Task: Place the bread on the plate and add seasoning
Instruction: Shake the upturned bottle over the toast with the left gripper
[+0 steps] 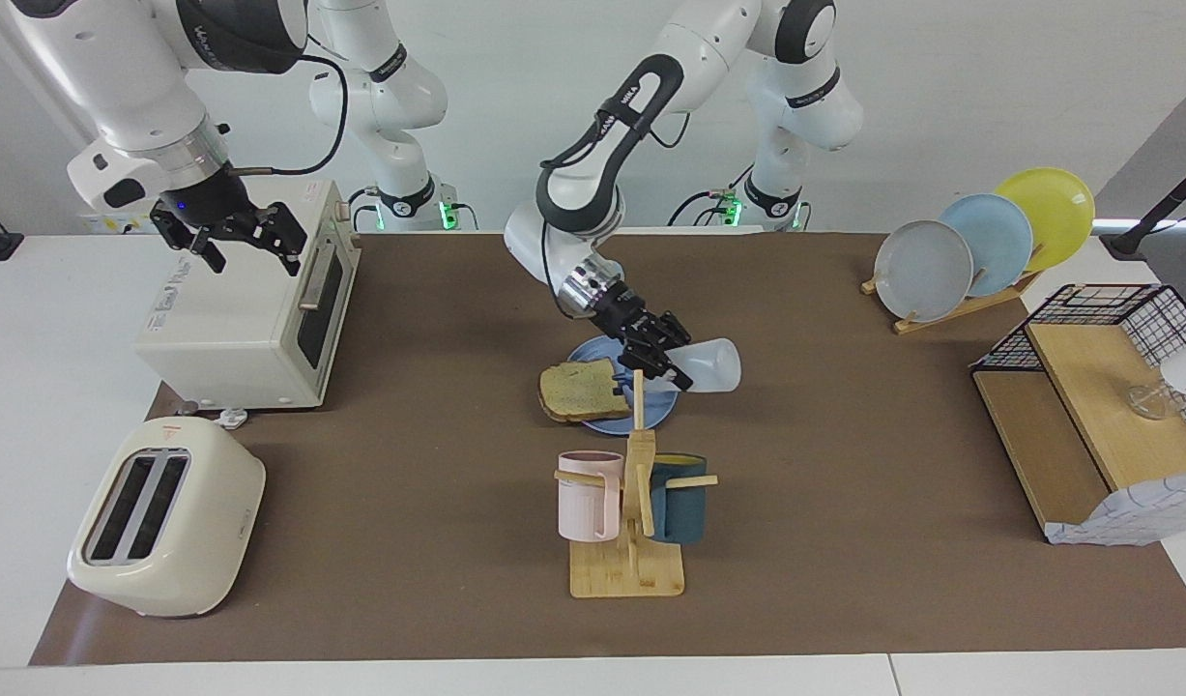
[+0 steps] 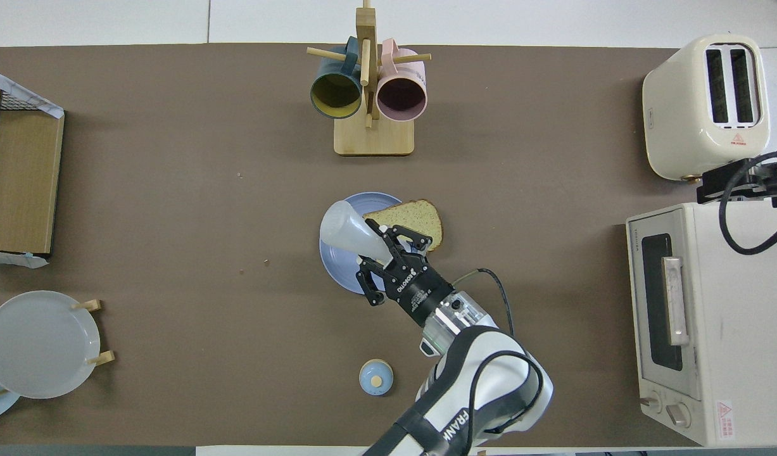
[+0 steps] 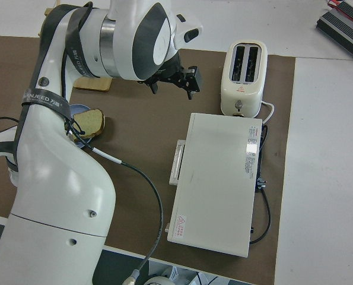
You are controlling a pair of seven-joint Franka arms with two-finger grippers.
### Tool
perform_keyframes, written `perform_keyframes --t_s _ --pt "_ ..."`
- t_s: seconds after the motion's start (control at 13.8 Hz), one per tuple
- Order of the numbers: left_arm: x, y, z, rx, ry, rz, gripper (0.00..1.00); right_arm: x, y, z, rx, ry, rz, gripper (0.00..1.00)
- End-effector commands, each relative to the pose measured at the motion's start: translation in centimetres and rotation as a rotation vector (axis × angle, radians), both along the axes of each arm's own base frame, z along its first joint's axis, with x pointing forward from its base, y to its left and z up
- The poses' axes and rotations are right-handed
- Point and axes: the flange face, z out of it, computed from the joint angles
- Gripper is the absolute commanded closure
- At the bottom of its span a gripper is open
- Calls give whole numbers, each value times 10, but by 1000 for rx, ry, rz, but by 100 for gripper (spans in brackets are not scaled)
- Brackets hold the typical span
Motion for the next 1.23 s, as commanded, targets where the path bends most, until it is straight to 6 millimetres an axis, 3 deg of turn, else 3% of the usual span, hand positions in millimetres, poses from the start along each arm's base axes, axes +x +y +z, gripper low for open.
perform_keyframes --t_s 0.0,0.15,0.58,0.73,0.94,1.16 --pt "0 -3 17 -28 -8 28 100 -6 -4 0 2 -6 18 0" --pt "12 4 15 -28 -5 41 100 -6 -4 0 2 -6 18 0" --pt "103 75 -3 -28 5 146 100 -6 -4 0 2 -6 18 0" --pt "113 86 -7 -36 15 168 100 -7 -5 0 2 -6 16 0" --pt "108 91 -14 -170 -12 274 100 -6 -4 0 2 -6 18 0" --pt "120 106 6 -243 -19 330 100 -6 -4 0 2 -6 18 0"
